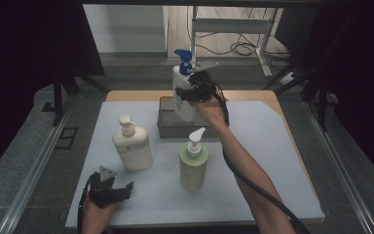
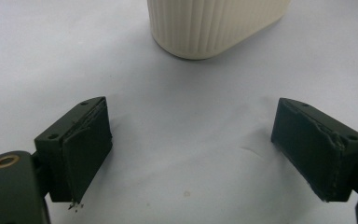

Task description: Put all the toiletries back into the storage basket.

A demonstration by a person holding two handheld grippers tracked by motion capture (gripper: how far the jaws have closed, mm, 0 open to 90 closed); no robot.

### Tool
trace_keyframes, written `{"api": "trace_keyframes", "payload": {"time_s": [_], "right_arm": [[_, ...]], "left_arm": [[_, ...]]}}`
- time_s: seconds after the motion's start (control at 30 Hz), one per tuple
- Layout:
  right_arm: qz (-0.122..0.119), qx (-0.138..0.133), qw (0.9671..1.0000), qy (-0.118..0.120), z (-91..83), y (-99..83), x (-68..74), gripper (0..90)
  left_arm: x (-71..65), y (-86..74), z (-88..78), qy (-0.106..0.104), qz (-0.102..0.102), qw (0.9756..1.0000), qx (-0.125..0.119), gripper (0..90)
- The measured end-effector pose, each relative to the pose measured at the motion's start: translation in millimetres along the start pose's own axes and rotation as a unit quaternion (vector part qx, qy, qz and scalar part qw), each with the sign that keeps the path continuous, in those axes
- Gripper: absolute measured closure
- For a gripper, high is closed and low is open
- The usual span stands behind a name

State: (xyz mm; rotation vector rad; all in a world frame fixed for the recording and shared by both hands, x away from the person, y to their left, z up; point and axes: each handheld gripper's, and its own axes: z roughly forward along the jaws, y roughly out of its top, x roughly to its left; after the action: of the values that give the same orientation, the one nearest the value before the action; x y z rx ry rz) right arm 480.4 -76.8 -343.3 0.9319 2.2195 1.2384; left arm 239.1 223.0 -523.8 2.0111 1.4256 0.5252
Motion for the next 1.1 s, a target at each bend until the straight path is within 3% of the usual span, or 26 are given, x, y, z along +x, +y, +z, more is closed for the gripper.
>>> {"api": "trace_keyframes", "payload": {"time_s": [0.4, 1.1], "right_arm": [[0.001, 0.019, 0.9998, 0.004, 22.1, -14.7, 5.0, 38.0], [0.006, 0.041, 0.9990, 0.018, 31.3, -36.2, 11.0, 37.9]], "left_arm": [[0.1, -0.1, 0.0, 0.001, 0.001, 1.0000, 0.000, 11.8], [0.0, -0.2, 0.1, 0.001, 0.000, 1.0000, -0.001, 11.8]]}}
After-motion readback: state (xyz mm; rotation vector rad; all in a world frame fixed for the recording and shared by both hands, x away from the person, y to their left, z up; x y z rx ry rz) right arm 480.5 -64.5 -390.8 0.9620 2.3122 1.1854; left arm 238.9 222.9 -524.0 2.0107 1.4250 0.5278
